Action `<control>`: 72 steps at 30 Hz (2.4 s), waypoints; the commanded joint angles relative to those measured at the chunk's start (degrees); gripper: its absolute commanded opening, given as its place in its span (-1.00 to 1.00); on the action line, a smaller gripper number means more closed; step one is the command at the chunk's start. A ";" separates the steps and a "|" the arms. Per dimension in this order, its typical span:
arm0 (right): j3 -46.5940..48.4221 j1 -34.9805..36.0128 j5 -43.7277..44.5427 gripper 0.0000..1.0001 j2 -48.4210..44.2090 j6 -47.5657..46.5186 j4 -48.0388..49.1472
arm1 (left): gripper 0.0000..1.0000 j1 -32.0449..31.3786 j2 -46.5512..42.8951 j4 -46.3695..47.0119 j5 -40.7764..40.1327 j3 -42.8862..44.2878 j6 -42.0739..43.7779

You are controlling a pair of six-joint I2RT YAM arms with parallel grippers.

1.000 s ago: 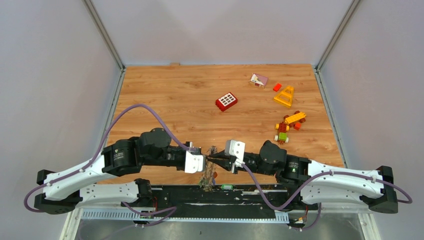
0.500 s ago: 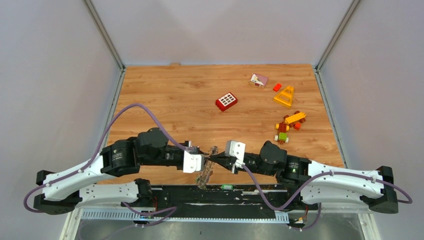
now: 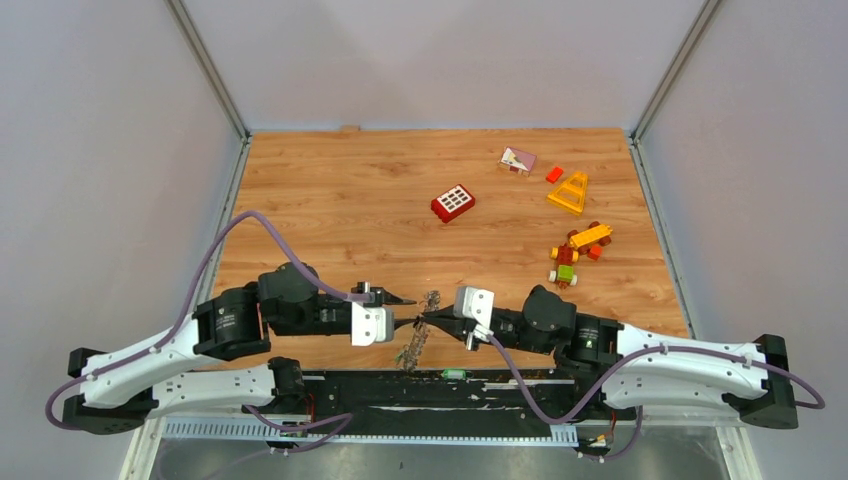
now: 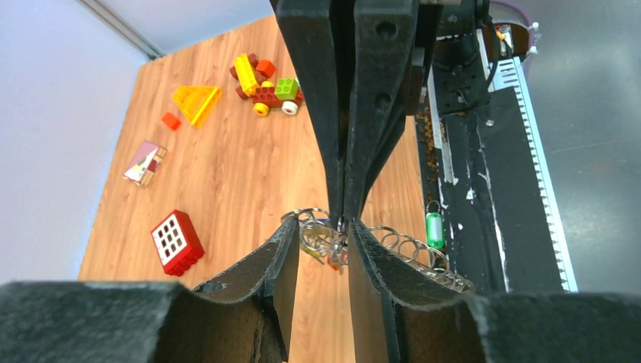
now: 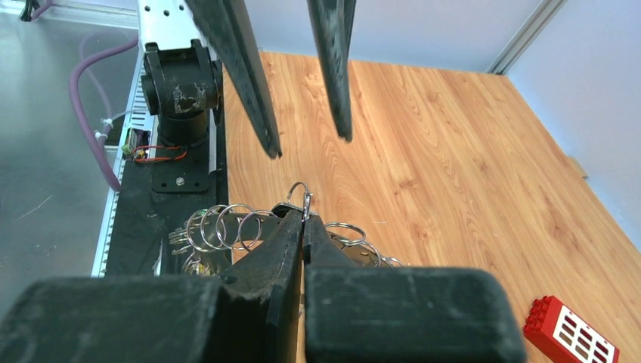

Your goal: Remove the keys from the keyring

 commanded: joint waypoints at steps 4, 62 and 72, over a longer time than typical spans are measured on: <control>-1.04 0.13 0.19 -1.00 -3.29 -2.05 9.38 | -0.19 -0.12 -1.28 5.55 -0.14 -3.23 -4.95; -5.80 0.24 -5.38 -1.00 -8.79 -7.80 16.45 | -0.94 -0.11 -0.17 5.38 -2.23 -5.91 -4.98; -6.39 0.24 -5.46 -1.00 -9.09 -7.55 17.21 | -0.81 -0.09 -0.02 5.23 -2.64 -6.05 -5.03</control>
